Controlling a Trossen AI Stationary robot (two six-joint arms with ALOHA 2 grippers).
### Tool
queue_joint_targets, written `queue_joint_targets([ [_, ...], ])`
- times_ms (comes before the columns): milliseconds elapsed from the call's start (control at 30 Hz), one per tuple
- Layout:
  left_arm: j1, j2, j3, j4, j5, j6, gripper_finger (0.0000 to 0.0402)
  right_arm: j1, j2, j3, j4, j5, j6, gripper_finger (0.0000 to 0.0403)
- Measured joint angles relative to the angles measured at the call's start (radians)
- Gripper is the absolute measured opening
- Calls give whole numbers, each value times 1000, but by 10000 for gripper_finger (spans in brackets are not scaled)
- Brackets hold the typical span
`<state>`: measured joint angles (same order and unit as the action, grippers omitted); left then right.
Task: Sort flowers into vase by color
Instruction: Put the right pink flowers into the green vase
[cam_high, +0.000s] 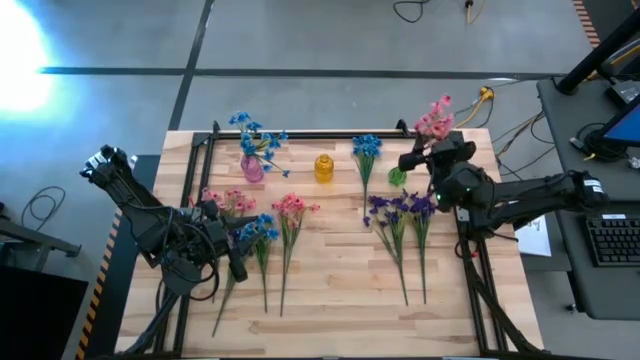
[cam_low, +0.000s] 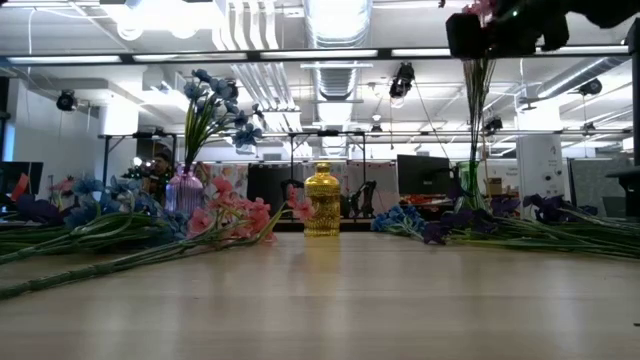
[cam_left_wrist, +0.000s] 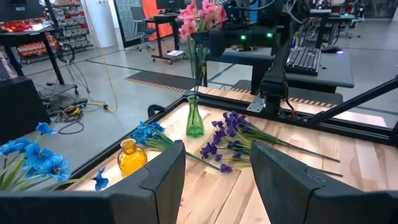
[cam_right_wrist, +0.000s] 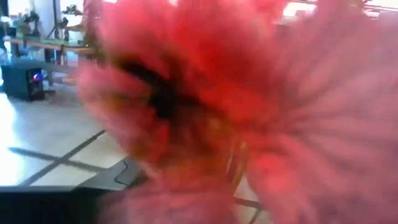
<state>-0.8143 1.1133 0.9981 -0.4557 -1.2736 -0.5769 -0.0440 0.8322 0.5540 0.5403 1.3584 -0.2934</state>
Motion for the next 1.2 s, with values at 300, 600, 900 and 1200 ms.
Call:
queue_joint_targets([
  [300, 0, 0, 0, 12, 0, -17, 168, 45, 1, 64, -287, 4, 222, 276],
  [600, 0, 0, 0, 11, 0, -38, 168, 73, 0, 83, -394, 4, 360, 305],
  [900, 0, 0, 0, 11, 0, -39, 168, 170, 0, 159, -471, 4, 370, 329],
  [1200, 9, 0, 0, 11, -1, -39, 168, 197, 0, 222, -612, 6, 453, 329],
])
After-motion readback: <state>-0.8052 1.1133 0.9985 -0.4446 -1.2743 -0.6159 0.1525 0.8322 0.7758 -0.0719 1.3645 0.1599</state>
